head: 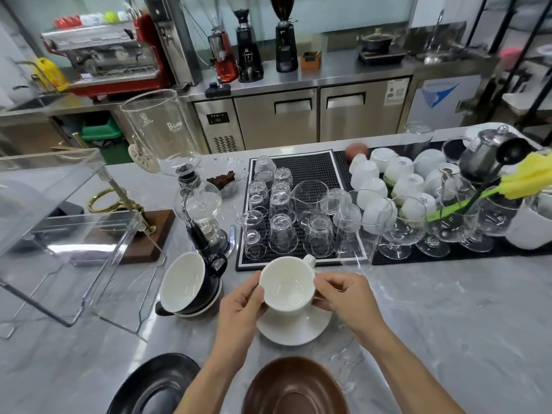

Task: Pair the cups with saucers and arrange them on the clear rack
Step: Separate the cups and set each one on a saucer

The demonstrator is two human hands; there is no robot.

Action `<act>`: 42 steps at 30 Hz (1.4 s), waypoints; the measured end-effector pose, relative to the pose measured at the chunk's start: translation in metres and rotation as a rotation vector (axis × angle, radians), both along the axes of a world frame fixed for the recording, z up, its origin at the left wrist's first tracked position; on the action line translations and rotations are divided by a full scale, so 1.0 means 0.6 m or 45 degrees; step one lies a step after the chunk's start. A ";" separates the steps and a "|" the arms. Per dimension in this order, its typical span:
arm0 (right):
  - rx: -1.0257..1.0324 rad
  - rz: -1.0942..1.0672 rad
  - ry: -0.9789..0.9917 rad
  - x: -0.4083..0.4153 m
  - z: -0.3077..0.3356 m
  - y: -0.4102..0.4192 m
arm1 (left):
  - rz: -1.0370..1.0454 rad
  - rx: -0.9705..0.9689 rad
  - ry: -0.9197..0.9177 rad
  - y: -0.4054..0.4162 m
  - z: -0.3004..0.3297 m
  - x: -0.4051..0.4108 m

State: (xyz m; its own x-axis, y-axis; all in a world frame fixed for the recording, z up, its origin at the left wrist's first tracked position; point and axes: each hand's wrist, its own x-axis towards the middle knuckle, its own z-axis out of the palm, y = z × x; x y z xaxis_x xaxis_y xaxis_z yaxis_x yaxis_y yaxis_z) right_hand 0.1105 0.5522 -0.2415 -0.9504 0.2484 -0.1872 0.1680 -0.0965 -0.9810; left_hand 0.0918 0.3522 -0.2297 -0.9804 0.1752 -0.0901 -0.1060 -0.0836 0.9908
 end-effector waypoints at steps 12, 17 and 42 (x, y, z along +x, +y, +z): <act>-0.052 -0.021 -0.059 -0.008 0.000 0.006 | 0.005 -0.075 0.025 0.000 -0.010 -0.005; -0.028 -0.013 -0.079 -0.012 0.007 0.006 | 0.010 -0.113 0.010 -0.001 -0.003 -0.008; -0.131 -0.094 -0.098 0.059 0.066 0.000 | 0.412 0.170 -0.322 -0.020 0.013 0.064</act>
